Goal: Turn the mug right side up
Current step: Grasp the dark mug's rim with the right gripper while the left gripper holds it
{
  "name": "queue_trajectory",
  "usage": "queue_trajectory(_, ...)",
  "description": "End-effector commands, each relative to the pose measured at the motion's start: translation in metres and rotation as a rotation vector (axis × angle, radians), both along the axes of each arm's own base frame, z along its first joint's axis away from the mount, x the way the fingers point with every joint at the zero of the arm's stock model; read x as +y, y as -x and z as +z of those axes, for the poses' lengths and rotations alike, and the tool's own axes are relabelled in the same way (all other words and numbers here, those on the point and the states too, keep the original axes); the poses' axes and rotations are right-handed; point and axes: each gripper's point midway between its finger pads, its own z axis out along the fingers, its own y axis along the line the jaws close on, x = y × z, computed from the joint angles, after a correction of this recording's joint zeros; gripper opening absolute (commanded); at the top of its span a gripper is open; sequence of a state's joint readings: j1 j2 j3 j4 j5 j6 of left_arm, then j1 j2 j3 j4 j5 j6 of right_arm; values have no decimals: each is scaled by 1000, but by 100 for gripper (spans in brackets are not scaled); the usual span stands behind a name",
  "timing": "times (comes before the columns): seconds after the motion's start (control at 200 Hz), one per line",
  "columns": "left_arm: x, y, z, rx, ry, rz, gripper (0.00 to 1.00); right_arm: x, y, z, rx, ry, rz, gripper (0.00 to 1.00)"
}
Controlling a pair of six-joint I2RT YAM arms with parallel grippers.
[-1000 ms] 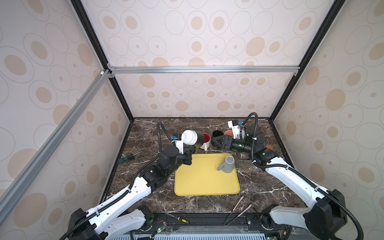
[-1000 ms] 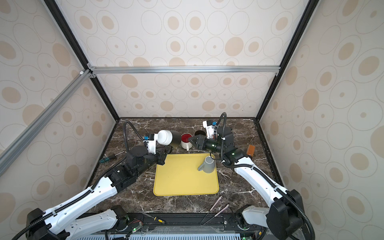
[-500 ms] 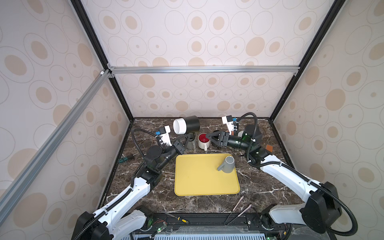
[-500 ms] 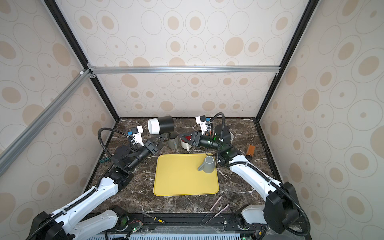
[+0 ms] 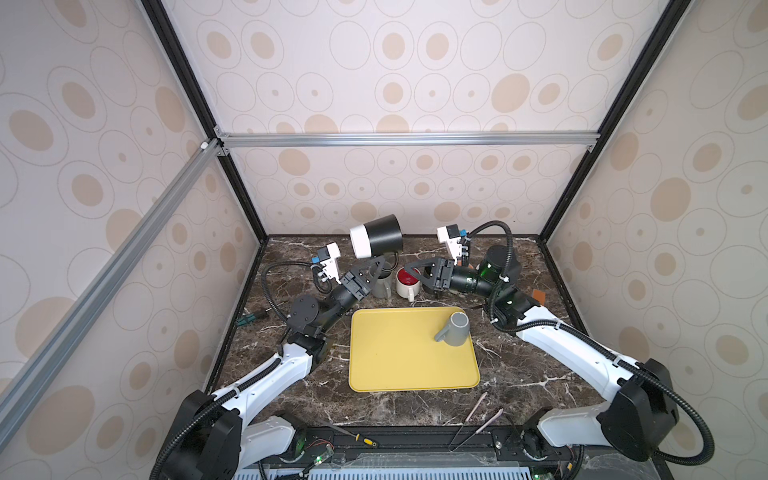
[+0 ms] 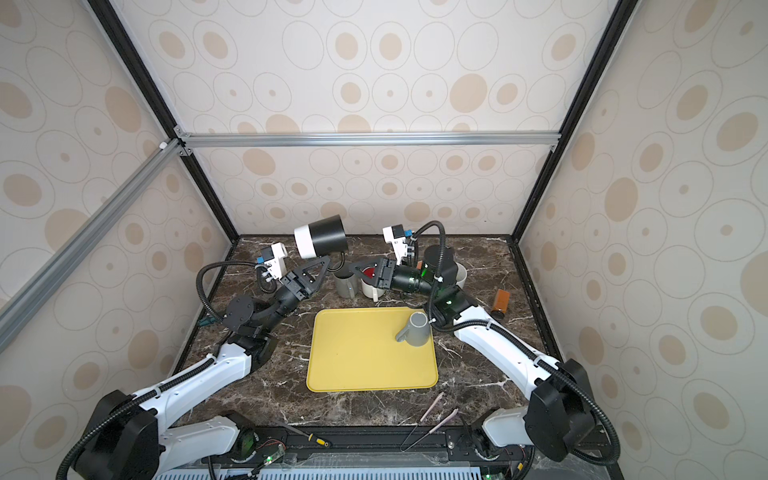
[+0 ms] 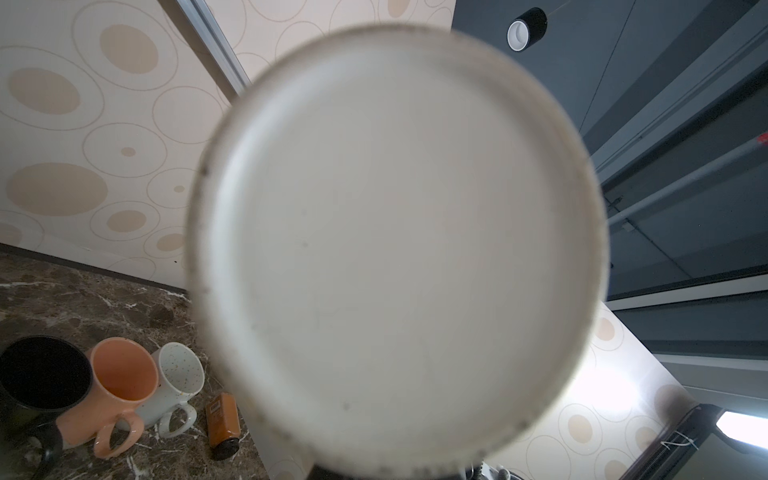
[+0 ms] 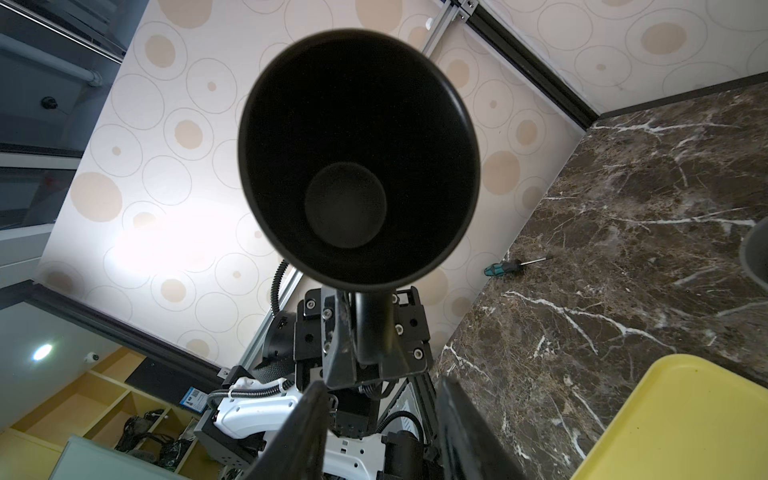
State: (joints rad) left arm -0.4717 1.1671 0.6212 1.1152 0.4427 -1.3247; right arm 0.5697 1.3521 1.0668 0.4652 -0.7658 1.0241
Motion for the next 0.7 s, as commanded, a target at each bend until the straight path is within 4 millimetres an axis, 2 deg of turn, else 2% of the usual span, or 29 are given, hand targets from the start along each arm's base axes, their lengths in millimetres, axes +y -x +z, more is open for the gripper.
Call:
queue_trajectory(0.0,13,29,54,-192,109,-27,0,2,5,23,-58,-40,9,45)
queue_trajectory(0.315,8,29,46,-192,93,-53,0,15,5,41,-92,-71,33,44)
queue_trajectory(0.58,6,30,45,-196,105,-73,0,28,1,44,-90,-72,50,41)
queue_trajectory(0.695,6,31,46,-199,105,-75,0,30,-1,46,-91,-80,51,37)
